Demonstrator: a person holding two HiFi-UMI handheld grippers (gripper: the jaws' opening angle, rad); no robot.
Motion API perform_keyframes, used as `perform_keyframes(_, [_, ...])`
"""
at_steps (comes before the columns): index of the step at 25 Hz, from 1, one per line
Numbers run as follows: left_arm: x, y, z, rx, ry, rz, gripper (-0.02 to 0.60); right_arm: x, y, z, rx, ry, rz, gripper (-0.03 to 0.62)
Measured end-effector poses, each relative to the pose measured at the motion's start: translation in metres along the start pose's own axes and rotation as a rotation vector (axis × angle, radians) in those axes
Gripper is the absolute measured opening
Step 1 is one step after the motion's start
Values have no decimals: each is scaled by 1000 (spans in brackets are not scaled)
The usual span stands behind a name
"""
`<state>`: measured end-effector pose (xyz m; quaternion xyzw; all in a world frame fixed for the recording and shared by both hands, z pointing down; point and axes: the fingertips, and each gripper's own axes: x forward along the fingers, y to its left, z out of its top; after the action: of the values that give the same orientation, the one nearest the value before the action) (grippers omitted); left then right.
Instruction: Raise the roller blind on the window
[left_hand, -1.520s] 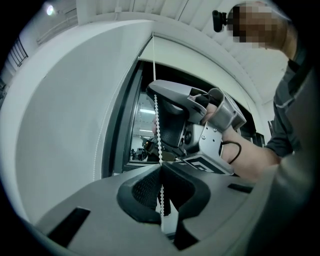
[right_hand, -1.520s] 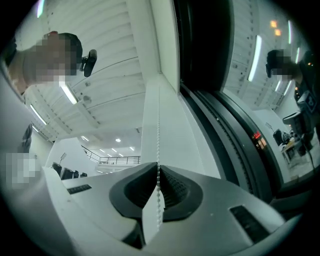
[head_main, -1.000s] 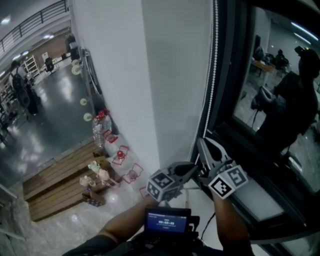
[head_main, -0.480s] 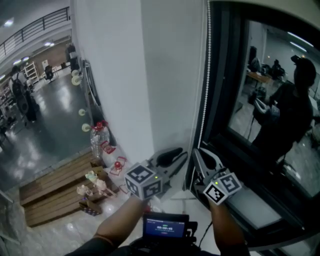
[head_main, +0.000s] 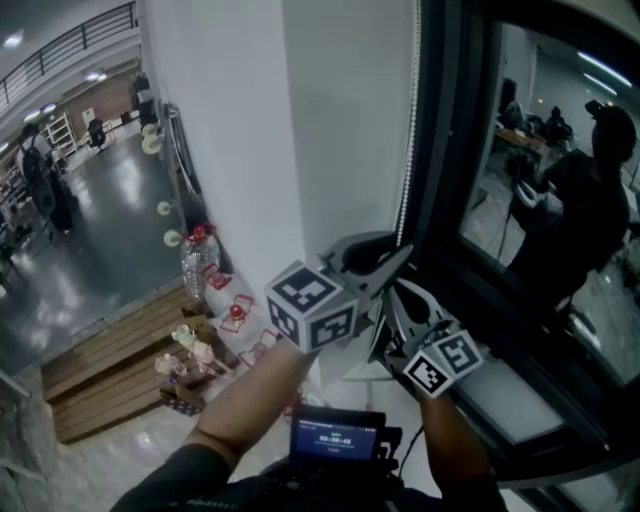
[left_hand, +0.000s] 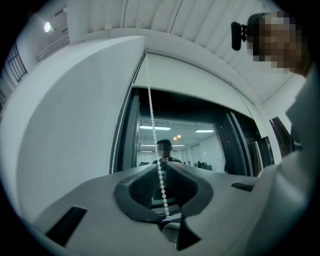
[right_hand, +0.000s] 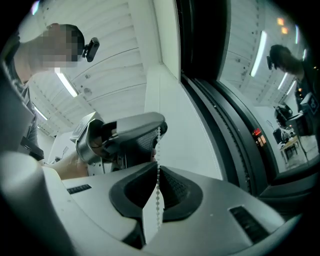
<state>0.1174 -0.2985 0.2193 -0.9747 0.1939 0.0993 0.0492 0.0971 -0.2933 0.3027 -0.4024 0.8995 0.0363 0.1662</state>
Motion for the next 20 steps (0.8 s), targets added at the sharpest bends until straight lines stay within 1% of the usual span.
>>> perform_keyframes(1, [1, 0, -1, -2, -1, -1, 17, 0, 2, 1, 0, 0, 2, 12])
perform_keyframes(4, [0, 1, 1, -25, -26, -13, 14, 0, 3, 4, 0, -5, 4, 12])
perform_keyframes(7, [0, 0, -1, -26, -36, -20, 12, -2, 1, 2, 4, 4, 0, 12])
perform_keyframes(12, [1, -1, -29, -48, 11, -14, 11, -12, -6, -23, 49, 44, -24, 12])
perform_keyframes(18, [-5, 1, -56, -78, 31, 0, 11, -18, -8, -47, 79, 88, -42, 12])
perform_keyframes(20, [-6, 2, -64, -72, 47, 3, 11, -20, -9, -55, 90, 99, -51, 12])
